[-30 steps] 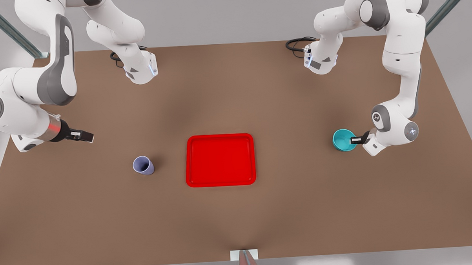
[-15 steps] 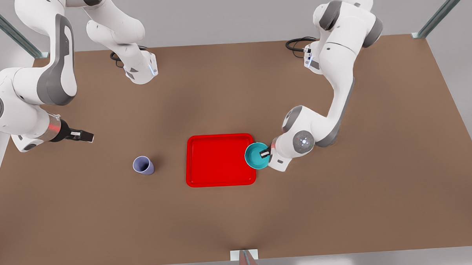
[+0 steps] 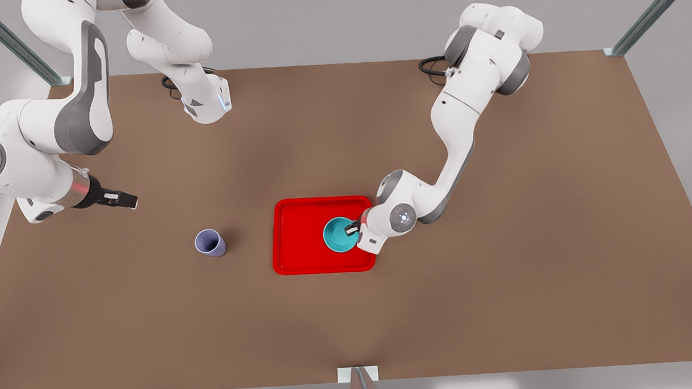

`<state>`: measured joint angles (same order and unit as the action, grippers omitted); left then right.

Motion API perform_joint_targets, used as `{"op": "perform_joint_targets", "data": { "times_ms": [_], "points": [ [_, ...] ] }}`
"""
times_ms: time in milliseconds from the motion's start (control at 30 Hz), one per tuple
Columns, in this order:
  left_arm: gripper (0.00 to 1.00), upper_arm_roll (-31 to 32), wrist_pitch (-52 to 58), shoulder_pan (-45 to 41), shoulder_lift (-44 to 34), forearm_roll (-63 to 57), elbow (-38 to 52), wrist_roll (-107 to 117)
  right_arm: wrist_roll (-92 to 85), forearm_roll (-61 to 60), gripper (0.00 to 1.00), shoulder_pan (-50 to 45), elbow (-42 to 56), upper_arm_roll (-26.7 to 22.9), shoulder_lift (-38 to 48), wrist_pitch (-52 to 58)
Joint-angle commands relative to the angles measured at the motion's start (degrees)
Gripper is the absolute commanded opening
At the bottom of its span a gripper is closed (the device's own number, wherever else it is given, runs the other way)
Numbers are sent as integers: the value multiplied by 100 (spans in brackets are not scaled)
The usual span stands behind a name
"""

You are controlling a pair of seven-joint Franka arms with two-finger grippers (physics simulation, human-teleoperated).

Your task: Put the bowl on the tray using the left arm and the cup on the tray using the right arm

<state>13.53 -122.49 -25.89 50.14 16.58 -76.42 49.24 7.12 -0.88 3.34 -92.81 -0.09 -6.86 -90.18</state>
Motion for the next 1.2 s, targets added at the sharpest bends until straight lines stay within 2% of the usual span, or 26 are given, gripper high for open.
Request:
{"op": "perform_joint_targets", "data": {
  "times_ms": [0, 100, 167, 233, 300, 333, 400, 467, 500, 533, 667, 833, 1167],
  "points": [
    [100, 0, -2, -4, 5, 30, 4, -2, 0, 0, 100, 0, 0, 0, 0, 0],
    [100, -114, 190, 101, -171, -252, 30, -10, 0, -9, 100, 9, 26, -9, -26, -18],
    [100, -562, 1122, 102, -601, -418, 65, -28, 0, -9, 100, 9, 18, -18, -35, -26],
    [100, -860, 2141, 102, -1032, -1086, 382, -185, 0, 0, 100, 18, 18, -18, -35, -26],
    [100, -1308, 3398, 892, -1963, -1280, 382, -3286, -255, -18, 100, 211, -9, -18, -35, -53],
    [100, -1863, 4048, 910, -2350, -1350, 373, -4448, -501, -299, 100, 316, -9, -26, -140, -88],
    [100, -1986, 4594, 919, -2676, -1860, 355, -4985, -527, -264, 100, 220, -228, 44, -360, -439],
    [100, -2109, 4621, 1033, -3044, -1825, 233, -4941, -510, -264, 100, -141, -904, 44, -413, -1370],
    [100, -2074, 4393, 1130, -3615, -1790, -469, -4897, -510, -264, 100, -220, -1002, 44, -614, -1661],
    [100, -2022, 4304, 1182, -3845, -1790, -708, -4889, -510, -272, 100, -272, -993, 44, -861, -1959],
    [100, -1977, 4357, 1209, -3748, -1799, -655, -4871, -457, -325, 100, -518, -1055, 44, -1564, -2777],
    [100, -1977, 4427, 1209, -3748, -1790, -682, -4915, -448, -352, 100, -589, -1547, 149, -1274, -2936],
    [100, -2004, 4462, 1209, -3713, -1790, -690, -4941, -483, -431, 100, -554, -1775, 149, -1731, -3779]
  ]
}}
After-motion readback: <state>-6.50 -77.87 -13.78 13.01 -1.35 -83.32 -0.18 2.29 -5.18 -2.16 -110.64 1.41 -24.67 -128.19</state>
